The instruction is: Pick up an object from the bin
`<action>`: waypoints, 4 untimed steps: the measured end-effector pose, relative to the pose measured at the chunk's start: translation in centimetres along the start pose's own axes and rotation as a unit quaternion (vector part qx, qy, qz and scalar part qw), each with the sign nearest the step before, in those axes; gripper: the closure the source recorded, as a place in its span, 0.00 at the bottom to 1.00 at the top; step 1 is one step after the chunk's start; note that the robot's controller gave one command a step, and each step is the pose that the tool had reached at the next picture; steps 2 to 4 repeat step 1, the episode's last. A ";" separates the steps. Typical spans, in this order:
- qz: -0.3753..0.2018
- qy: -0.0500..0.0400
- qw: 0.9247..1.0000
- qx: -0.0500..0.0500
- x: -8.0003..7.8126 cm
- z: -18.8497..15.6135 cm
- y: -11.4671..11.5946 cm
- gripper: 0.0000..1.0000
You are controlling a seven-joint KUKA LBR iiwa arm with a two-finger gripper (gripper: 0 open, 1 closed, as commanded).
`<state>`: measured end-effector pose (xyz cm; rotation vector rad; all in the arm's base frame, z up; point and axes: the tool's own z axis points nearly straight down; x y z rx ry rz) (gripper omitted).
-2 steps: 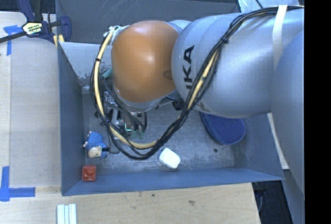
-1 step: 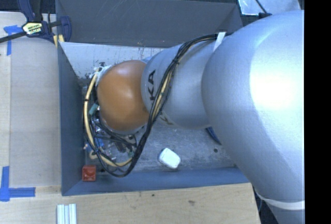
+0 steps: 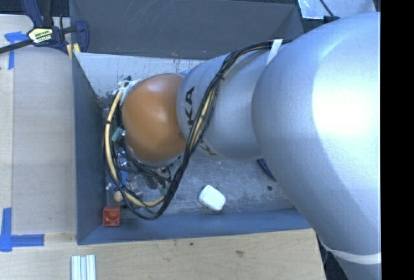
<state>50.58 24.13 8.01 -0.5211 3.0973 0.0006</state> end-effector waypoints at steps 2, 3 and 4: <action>-0.004 -0.005 1.000 0.000 -2.2 -13.0 -0.5 1.00; -0.004 -0.005 1.000 0.000 -2.2 -13.0 -0.5 1.00; -0.004 -0.005 1.000 0.000 -2.2 -13.0 -0.5 1.00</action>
Offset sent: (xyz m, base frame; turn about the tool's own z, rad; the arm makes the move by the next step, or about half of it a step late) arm 0.0192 0.0014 0.1244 -0.0089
